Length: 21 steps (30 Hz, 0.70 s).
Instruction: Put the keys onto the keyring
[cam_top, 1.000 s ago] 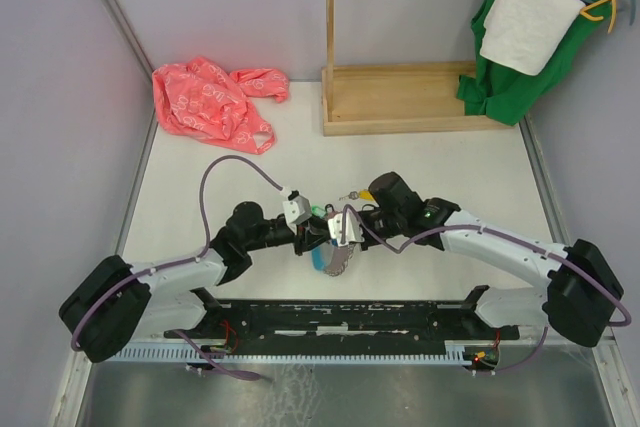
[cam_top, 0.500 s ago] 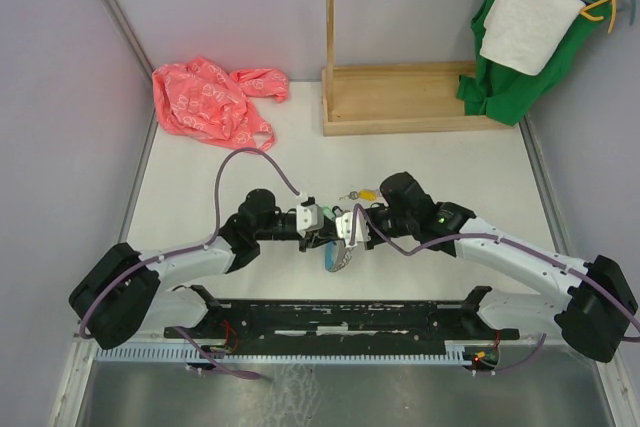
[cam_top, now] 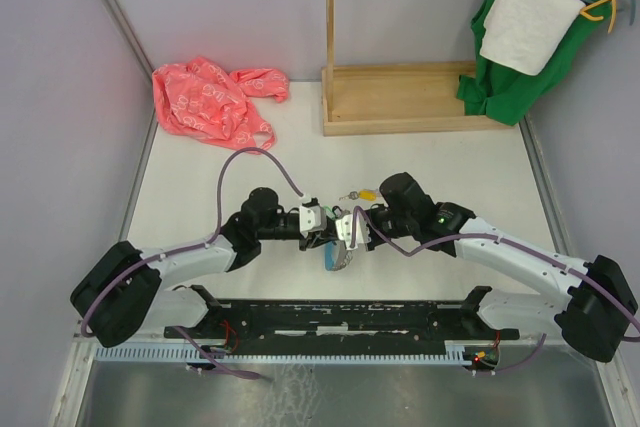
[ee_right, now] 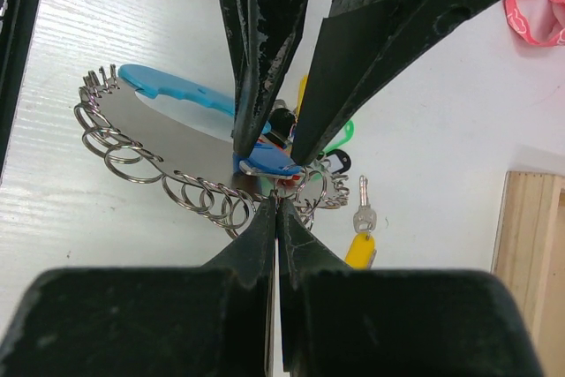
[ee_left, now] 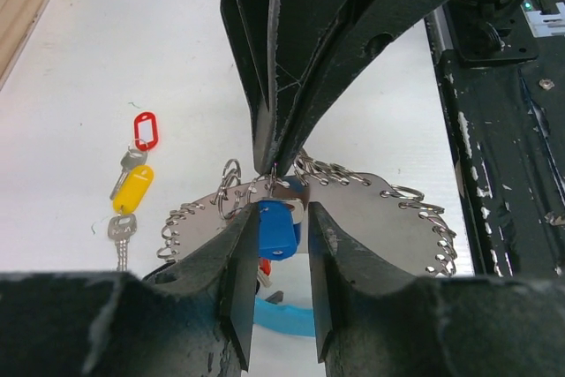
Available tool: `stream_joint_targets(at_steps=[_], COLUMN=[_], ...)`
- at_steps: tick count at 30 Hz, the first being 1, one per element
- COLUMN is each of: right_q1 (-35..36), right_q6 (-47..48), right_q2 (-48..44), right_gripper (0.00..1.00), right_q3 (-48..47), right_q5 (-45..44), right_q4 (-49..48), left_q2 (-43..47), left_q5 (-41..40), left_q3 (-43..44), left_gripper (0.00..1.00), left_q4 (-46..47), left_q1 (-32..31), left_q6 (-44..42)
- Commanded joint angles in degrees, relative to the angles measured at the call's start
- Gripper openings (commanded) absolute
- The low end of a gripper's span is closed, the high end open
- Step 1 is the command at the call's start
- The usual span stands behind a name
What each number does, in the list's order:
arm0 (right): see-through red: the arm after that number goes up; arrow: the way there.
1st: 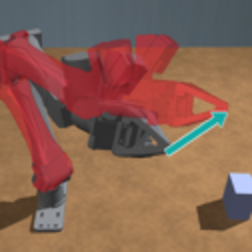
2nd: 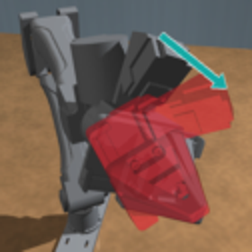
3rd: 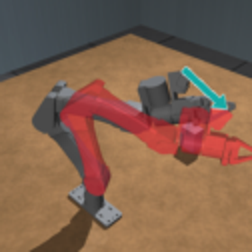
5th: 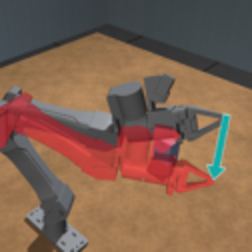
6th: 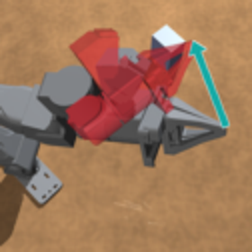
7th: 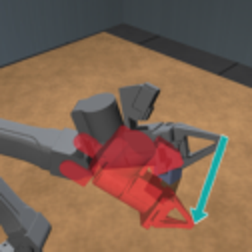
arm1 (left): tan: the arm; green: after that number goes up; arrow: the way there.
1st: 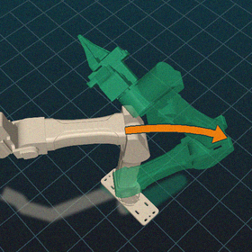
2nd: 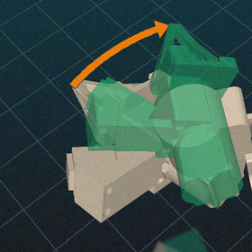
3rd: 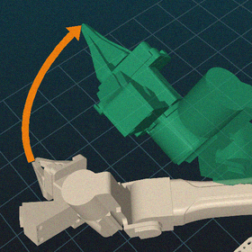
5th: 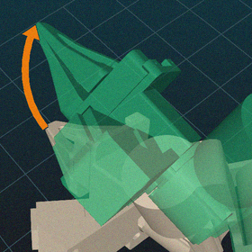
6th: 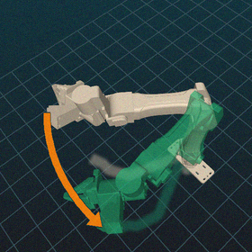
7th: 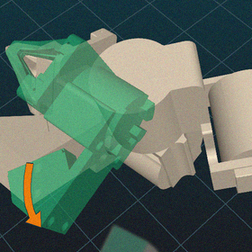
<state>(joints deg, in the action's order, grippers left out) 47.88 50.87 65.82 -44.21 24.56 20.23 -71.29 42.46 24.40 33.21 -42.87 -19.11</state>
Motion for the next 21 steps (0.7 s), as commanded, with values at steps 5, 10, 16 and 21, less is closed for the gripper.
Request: stream_joint_targets(at_steps=[5, 10, 16, 21], right_q1=[-0.2, -0.2, -0.2, -0.2], right_q6=[1.0, 1.1, 1.1, 1.4], right_q2=[-1.2, -1.2, -1.7, -1.6], right_gripper=[0.01, 0.01, 0.01, 0.01], right_q3=[-0.2, -0.1, 0.0, 0.0], right_q5=[1.2, 1.9, 1.9, 2.6], right_q4=[-1.9, -2.5, -2.5, -2.5], left_q2=[2.0, 0.3, -1.8, -3.2], left_q5=[-4.4, -2.3, 0.8, 1.2], left_q3=[0.0, 1.3, 2.7, 3.7], left_gripper=[0.41, 0.42, 0.41, 0.40], left_q4=[6.0, 5.5, 3.8, 2.8], left_q1=[0.1, 0.1, 0.1, 0.1], left_q6=[-0.1, 0.4, 0.0, -0.4])
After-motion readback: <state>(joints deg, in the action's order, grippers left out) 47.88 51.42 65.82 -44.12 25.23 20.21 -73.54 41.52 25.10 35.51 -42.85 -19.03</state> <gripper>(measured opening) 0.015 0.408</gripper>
